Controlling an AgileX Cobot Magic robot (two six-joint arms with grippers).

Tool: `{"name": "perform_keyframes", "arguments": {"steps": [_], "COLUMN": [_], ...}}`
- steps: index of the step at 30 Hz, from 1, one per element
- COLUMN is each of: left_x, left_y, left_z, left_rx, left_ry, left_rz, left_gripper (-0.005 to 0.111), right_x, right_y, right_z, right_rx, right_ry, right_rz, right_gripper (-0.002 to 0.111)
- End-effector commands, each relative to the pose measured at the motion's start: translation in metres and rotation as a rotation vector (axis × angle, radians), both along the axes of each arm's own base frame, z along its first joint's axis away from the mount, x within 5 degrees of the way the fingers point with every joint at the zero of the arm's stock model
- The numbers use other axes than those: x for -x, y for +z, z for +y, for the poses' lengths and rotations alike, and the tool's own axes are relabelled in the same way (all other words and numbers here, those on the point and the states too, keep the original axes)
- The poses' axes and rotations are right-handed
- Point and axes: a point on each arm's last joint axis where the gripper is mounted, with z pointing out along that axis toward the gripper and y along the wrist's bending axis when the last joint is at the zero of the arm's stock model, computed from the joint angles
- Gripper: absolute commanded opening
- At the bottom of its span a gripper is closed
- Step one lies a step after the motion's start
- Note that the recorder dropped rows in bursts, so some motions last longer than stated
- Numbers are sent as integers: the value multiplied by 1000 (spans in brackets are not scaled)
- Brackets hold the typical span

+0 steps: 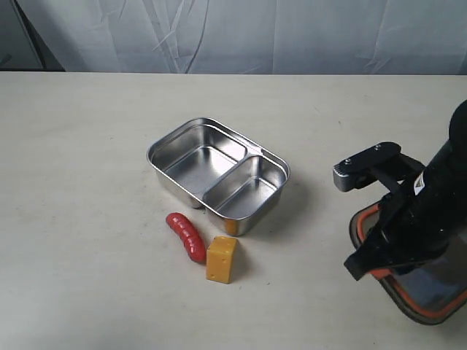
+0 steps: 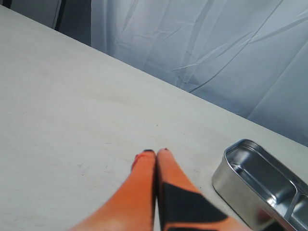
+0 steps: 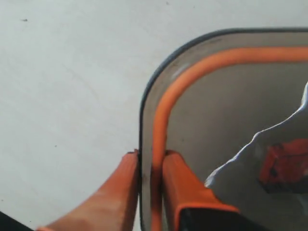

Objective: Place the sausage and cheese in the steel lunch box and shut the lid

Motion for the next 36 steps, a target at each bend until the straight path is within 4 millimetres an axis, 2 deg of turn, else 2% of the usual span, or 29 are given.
{"name": "perform_keyframes", "arguments": {"steps": [1,3,4,8,10,14,15,17,21,22,23,24,26,31,33,36], "left_x": [0,0,0,0,0,0,0,0,0,0,0,0,0,0,0,0], "left_y": [-1,-1,-1,-1,-1,-1,-1,-1,-1,-1,-1,-1,-1,-1,-1,-1], "left_z": [0,0,0,0,0,0,0,0,0,0,0,0,0,0,0,0], "left_rx": [-11,-11,-11,-11,-11,-11,-11,-11,-11,-11,-11,-11,-11,-11,-11,-11], "left_ry": [-4,-4,-4,-4,-4,-4,-4,-4,-4,-4,-4,-4,-4,-4,-4,-4], "left_rz": [-5,-5,-5,-5,-5,-5,-5,-5,-5,-5,-5,-5,-5,-5,-5,-5], "left_gripper": [0,0,0,0,0,0,0,0,0,0,0,0,0,0,0,0], "right_x": [-5,-6,-7,-12,-19,-32,-34,-41,-50,-52,-54,-56,-59,-63,-64,-64], "right_y": [-2,-2,-2,5,12,21,21,17,-3,-8,-13,-18,-27,-44,-48,-49], "right_z": [4,5,5,16,24,37,38,40,45,47,49,50,53,55,55,56], "right_rx": [-33,-41,-47,-160,-264,-478,-504,-523,-500,-505,-511,-524,-533,-518,-517,-521], "right_ry": [-30,-36,-40,-128,-214,-449,-487,-542,-589,-617,-651,-696,-749,-794,-796,-808], "right_rz": [-31,-40,-46,-59,-81,-118,-121,-121,-59,-35,-10,15,56,88,98,106], "right_gripper": [51,64,65,59,47,1,0,8,41,54,61,63,59,38,37,42]}}
